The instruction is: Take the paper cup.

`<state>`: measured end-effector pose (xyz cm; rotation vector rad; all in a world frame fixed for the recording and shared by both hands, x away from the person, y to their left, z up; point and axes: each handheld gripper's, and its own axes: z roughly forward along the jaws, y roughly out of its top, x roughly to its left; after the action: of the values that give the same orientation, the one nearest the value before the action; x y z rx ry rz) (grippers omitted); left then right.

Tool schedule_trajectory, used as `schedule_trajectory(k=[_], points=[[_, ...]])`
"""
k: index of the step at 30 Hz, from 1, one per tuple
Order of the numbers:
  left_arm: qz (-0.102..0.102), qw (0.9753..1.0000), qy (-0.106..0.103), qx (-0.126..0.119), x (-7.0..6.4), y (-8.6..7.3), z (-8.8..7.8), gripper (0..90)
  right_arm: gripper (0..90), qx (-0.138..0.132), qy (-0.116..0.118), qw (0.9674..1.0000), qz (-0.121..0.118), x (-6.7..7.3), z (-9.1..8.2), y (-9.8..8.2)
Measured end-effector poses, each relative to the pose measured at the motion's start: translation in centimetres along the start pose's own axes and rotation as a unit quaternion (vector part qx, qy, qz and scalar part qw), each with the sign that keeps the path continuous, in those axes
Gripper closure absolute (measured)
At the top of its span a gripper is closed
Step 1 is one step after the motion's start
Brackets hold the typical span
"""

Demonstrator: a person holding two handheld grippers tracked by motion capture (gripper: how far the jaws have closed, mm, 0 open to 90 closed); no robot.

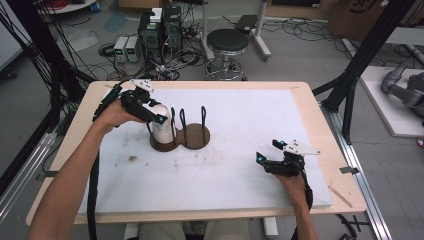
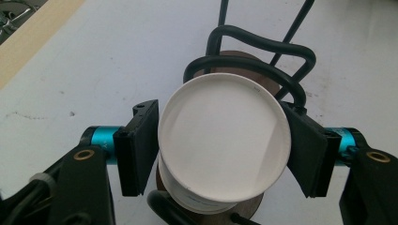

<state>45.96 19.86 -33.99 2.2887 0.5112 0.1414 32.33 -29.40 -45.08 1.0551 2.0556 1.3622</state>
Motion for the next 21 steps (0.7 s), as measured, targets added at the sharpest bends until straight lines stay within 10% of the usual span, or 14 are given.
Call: schedule_trajectory(k=[21], points=[[0.002, 0.9996, 0.023, -0.019, -0.9, 3.0, -3.7, 35.8, 14.9, 0.004, 0.001, 1.0000, 0.002, 0.1, 0.0, 0.0]])
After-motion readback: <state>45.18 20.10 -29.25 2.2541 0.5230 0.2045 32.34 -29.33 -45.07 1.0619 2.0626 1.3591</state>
